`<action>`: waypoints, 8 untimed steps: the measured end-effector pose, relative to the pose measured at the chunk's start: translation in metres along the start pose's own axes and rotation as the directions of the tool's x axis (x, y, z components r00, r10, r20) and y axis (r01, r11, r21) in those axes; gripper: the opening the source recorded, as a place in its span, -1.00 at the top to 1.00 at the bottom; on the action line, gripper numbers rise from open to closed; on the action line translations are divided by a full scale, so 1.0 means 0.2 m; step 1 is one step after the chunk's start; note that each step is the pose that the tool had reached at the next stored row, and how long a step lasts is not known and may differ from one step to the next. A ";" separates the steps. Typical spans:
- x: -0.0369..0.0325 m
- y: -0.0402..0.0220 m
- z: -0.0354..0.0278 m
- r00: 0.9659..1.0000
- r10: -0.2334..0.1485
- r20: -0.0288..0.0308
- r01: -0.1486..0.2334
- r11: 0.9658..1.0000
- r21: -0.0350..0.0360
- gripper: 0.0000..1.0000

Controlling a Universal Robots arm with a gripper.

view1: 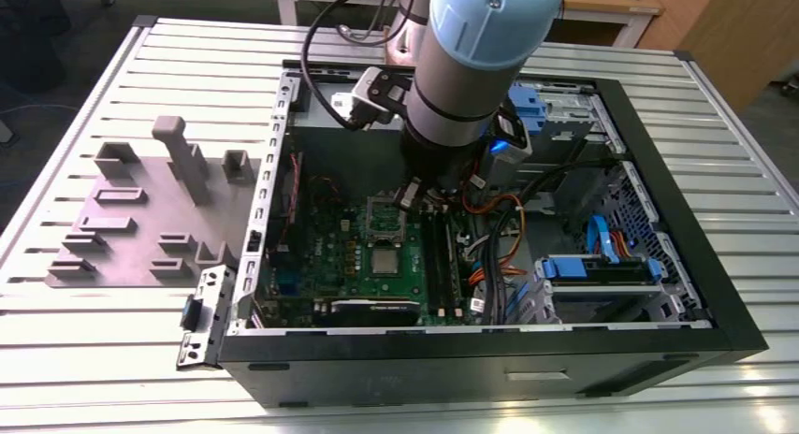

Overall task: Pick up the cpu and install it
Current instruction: 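Close the cpu cover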

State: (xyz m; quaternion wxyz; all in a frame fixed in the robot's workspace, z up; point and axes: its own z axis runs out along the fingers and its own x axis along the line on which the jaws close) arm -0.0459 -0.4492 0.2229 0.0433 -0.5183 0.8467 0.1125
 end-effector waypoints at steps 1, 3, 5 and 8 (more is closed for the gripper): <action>0.000 0.001 -0.003 1.000 0.000 -0.001 0.000 1.000 0.000 0.79; -0.001 0.003 -0.008 1.000 0.000 -0.001 0.000 1.000 0.001 0.79; -0.001 0.005 -0.012 1.000 0.000 -0.002 0.000 1.000 0.001 0.79; 0.000 0.007 -0.015 1.000 0.000 -0.005 0.000 1.000 0.002 0.79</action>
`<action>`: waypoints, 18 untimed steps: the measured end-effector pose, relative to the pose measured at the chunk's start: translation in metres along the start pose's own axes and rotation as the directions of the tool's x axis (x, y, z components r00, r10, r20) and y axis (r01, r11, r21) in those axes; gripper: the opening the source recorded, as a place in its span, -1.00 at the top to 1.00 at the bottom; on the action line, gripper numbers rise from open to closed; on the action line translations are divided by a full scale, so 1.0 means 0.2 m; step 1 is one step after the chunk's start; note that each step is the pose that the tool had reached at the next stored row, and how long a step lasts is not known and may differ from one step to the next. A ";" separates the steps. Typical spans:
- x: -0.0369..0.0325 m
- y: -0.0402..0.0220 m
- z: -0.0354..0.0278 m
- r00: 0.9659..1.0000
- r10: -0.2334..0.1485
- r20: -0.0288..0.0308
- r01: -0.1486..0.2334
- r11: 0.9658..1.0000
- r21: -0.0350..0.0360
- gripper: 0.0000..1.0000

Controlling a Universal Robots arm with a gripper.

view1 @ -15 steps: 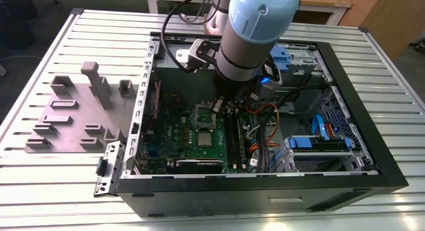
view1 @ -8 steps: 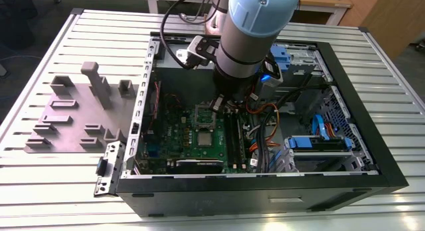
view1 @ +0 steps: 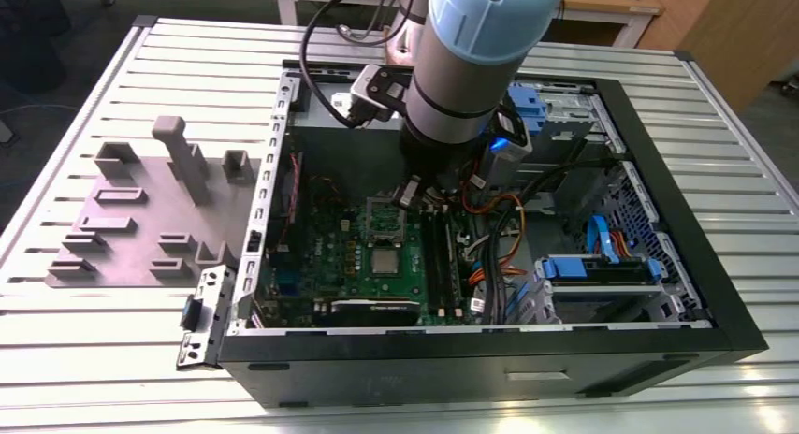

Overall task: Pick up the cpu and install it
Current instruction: 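Close the cpu cover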

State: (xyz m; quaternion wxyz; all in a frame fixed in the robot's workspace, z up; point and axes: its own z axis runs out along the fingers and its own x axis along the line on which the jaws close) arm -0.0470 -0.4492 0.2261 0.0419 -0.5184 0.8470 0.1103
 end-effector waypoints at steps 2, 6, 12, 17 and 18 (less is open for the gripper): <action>0.000 0.001 -0.002 1.000 0.000 -0.002 0.000 1.000 0.001 0.79; 0.000 0.004 -0.007 1.000 0.000 -0.003 0.000 1.000 0.002 0.79; -0.001 0.005 -0.011 1.000 0.000 -0.005 0.000 1.000 0.002 0.79; 0.000 0.005 -0.014 1.000 0.001 -0.006 -0.001 1.000 0.001 0.79; 0.000 0.005 -0.015 1.000 0.001 -0.007 -0.001 1.000 0.001 0.79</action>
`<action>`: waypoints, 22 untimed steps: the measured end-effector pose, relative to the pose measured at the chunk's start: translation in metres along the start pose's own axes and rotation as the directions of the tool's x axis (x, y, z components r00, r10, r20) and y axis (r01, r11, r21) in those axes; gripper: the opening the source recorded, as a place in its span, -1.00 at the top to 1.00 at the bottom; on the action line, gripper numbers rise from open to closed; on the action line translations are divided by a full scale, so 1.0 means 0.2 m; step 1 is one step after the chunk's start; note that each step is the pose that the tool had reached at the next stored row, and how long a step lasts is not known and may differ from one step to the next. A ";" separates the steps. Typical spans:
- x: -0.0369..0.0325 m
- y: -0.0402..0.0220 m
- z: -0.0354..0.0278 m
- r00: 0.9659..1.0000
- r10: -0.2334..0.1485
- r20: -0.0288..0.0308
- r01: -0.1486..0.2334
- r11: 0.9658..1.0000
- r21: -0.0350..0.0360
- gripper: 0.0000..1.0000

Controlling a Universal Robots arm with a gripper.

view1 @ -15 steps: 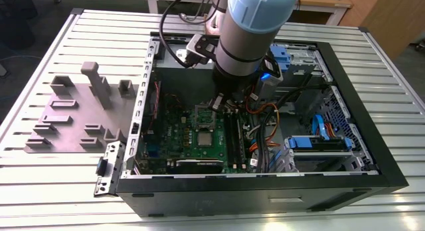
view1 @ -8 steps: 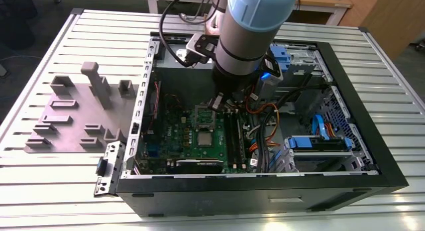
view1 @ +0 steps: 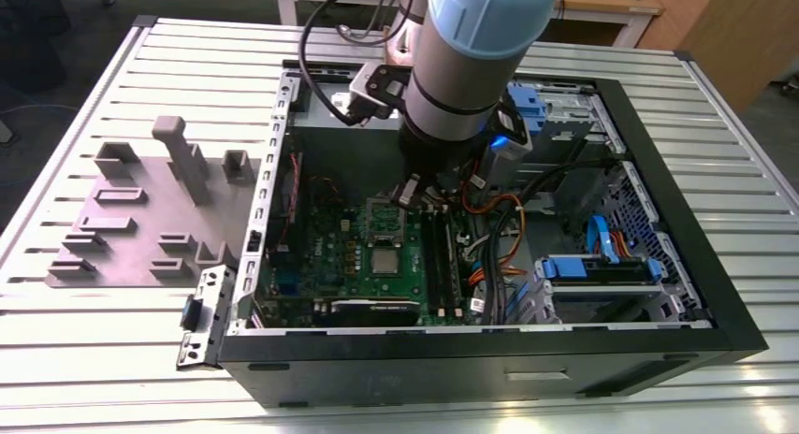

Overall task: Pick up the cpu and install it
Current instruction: 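Close the cpu cover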

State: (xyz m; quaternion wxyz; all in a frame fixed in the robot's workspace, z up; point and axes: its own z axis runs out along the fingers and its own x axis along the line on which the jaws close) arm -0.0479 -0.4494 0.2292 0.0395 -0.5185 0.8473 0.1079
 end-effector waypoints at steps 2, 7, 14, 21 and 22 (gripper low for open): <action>-0.001 0.001 -0.005 1.000 0.000 -0.001 0.000 1.000 0.001 0.79; -0.002 0.005 -0.017 1.000 0.001 -0.009 -0.001 1.000 0.004 0.79; -0.001 0.011 -0.024 0.999 0.002 -0.035 -0.002 1.000 0.017 0.79; -0.003 0.018 -0.046 0.999 0.003 -0.040 -0.002 1.000 0.020 0.79; -0.003 0.019 -0.049 0.999 0.003 -0.041 -0.002 1.000 0.021 0.79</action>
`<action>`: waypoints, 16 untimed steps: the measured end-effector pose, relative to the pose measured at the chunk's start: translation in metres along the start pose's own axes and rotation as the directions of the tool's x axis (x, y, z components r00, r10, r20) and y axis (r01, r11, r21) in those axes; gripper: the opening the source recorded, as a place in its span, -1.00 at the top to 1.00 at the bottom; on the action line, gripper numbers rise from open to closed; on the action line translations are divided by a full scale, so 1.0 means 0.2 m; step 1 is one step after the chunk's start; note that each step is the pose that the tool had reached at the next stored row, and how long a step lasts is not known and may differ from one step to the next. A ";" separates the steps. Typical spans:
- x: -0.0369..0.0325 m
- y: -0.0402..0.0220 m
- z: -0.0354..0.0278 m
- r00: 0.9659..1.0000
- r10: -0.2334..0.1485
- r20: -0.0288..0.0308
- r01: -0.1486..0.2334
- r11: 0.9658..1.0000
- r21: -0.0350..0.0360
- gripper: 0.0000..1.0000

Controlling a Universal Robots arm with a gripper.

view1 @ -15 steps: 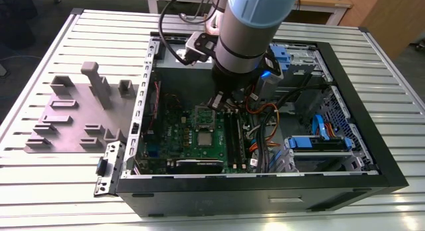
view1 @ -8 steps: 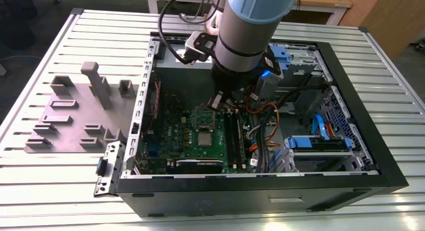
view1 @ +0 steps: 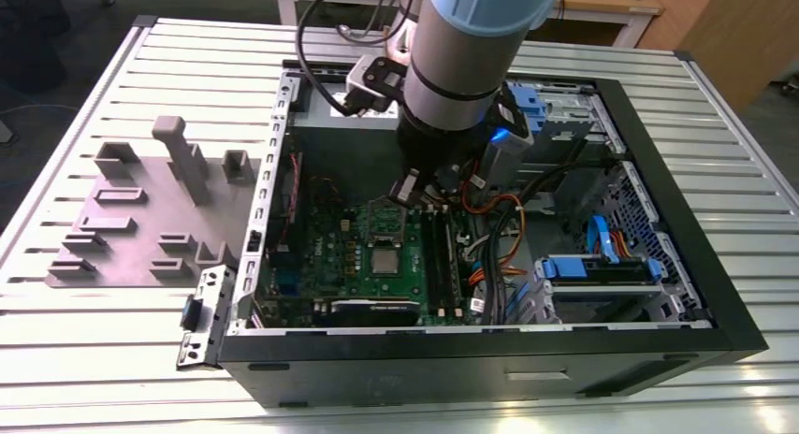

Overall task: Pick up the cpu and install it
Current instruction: 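Close the cpu cover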

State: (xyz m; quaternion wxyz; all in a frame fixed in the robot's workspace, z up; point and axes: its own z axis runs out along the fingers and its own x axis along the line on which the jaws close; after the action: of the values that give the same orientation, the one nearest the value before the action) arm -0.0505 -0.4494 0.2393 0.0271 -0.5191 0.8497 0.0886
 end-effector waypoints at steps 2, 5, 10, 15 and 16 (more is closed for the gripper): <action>0.000 0.002 -0.004 1.000 0.000 -0.002 0.000 1.000 0.001 0.79; 0.000 0.004 -0.011 1.000 0.000 -0.003 0.000 1.000 0.001 0.79; 0.000 0.005 -0.014 1.000 0.000 -0.004 0.000 1.000 0.002 0.79; -0.001 0.006 -0.019 1.000 0.000 -0.004 0.000 1.000 0.002 0.79; -0.001 0.007 -0.020 1.000 0.000 -0.005 0.000 1.000 0.002 0.79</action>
State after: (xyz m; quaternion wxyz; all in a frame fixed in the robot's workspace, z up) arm -0.0515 -0.4494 0.2434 0.0258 -0.5192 0.8499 0.0864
